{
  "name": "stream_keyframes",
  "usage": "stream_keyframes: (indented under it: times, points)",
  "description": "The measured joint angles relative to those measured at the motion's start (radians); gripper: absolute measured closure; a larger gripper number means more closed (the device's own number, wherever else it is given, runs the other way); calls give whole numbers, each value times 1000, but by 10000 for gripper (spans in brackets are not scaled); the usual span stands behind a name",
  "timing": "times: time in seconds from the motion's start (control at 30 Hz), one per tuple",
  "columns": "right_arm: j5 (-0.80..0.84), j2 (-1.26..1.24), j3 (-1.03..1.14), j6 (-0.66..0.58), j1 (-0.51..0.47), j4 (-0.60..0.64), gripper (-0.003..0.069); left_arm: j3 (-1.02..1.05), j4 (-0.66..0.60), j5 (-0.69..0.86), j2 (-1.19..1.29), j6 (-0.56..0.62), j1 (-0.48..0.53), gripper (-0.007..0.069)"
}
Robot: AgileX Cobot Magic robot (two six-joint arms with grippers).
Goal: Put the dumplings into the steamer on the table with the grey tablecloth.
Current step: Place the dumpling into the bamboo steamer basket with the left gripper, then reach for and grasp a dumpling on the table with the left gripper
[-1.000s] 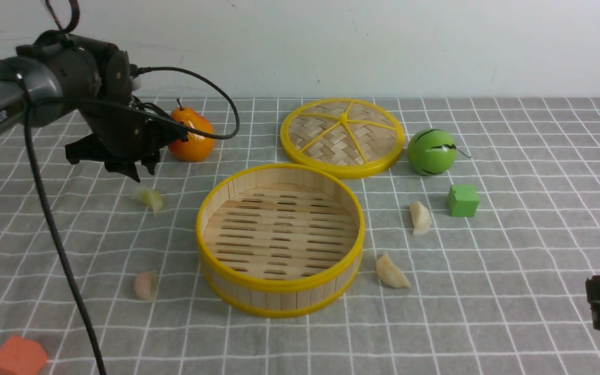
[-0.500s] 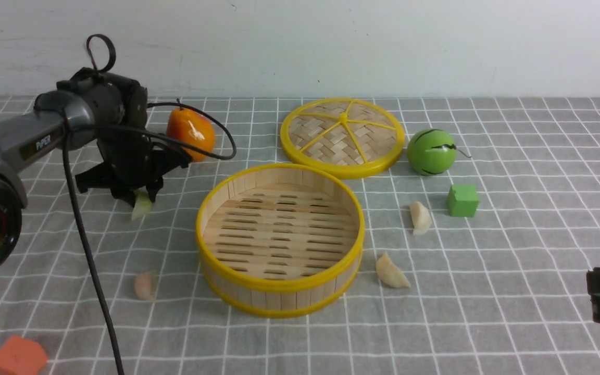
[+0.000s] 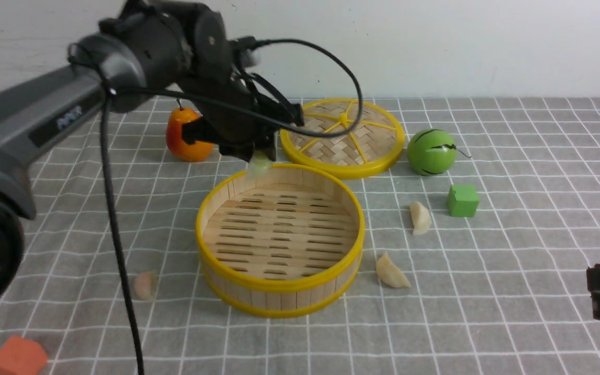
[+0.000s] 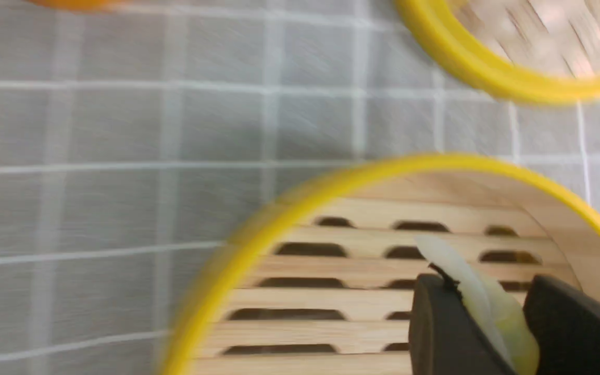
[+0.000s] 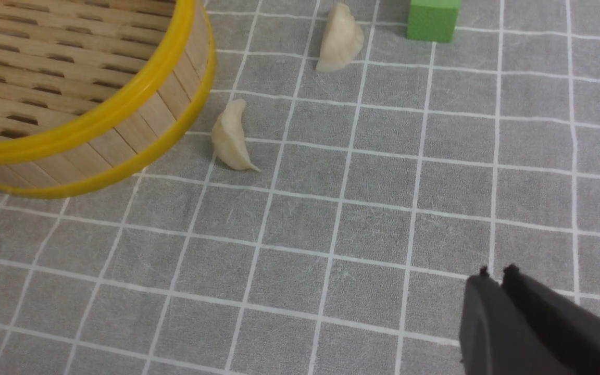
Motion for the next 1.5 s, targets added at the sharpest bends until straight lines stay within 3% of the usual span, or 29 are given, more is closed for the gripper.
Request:
stream_keyframes:
  times: [0.2, 0.27, 0.4, 0.53, 0.7, 0.87, 0.97, 1.07, 1.2, 1.5]
  points:
    - [0, 0, 0, 0, 0, 30, 616, 8, 101, -24, 126, -55, -27, 429]
    - [0, 0, 0, 0, 0, 47, 613, 8, 108, -27, 134, -66, -27, 393]
    - [0, 0, 0, 0, 0, 69, 607, 8, 111, -4, 125, -85, -27, 247]
    - [0, 0, 0, 0, 0, 72, 603, -3, 129, 104, 63, -26, -27, 188]
    - [0, 0, 0, 0, 0, 75, 597, -21, 202, 304, -116, 56, -27, 221]
    - [1, 0, 0, 0, 0, 79, 597, 40, 263, 341, -234, 64, -8, 289]
    - [2, 0, 0, 0, 0, 91, 597, 198, 256, 341, -298, 62, 26, 346]
    - [8, 0, 0, 0, 0, 94, 591, 445, 246, 234, -322, 19, 87, 391]
    - [9, 0, 0, 0, 0, 98, 584, 629, 227, 51, -317, -73, 144, 392]
    - [10, 0, 0, 0, 0, 124, 582, 713, 191, -112, -257, -91, 152, 256]
